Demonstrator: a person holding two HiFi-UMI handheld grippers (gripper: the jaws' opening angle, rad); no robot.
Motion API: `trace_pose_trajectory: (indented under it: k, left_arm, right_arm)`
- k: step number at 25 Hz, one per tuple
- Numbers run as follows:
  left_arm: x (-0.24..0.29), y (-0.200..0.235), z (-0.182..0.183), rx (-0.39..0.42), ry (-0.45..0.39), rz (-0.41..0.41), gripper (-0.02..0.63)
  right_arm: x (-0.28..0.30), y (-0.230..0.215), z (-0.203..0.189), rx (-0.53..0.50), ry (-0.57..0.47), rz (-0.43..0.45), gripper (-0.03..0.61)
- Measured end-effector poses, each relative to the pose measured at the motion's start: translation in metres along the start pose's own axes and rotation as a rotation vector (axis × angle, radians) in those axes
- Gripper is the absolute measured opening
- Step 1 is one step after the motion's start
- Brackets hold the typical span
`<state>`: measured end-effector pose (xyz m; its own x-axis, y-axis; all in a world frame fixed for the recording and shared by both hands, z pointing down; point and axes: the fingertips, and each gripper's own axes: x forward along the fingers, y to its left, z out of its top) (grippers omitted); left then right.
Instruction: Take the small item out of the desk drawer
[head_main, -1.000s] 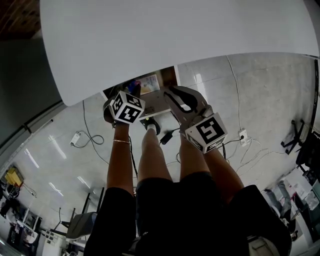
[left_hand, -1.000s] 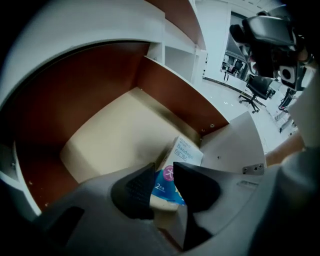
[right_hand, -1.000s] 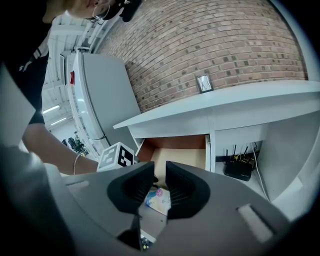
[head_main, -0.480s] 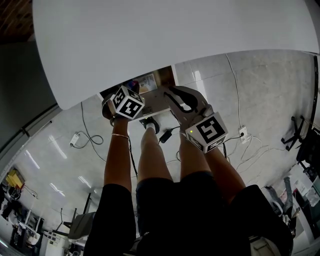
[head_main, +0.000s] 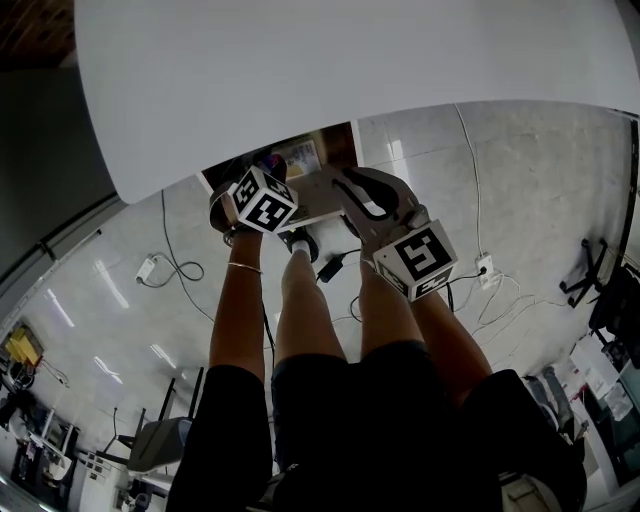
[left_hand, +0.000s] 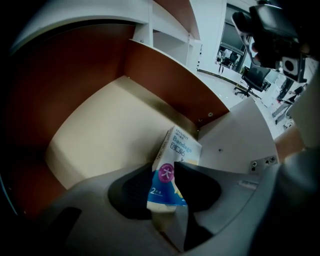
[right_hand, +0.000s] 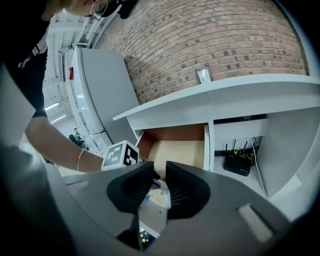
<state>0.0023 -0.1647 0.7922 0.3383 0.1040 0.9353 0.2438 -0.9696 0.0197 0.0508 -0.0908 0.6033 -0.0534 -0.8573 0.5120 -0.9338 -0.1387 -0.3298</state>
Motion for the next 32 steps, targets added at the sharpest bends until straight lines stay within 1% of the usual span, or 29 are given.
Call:
trace_pose_trajectory:
  k: [7, 13, 25, 32]
  left_arm:
    - [-0.009, -0.008, 0.005, -0.002, -0.028, 0.01, 0.128]
    - [-0.015, -0.011, 0.006, 0.013, -0.04, 0.015, 0.126]
    - [-0.025, -0.019, 0.005, 0.055, -0.057, 0.021, 0.12]
    - [-0.032, -0.026, 0.004, 0.062, -0.076, 0.011, 0.112]
  right_arm:
    - [0.008, -0.001, -0.006, -0.041, 0.043, 0.003, 0.078]
    - [0.022, -0.002, -0.017, -0.137, 0.119, 0.013, 0.087]
    - [0.062, 0.001, -0.045, -0.447, 0.321, 0.071, 0.103]
    - [0.085, 0.001, -0.073, -0.704, 0.476, 0.122, 0.112]
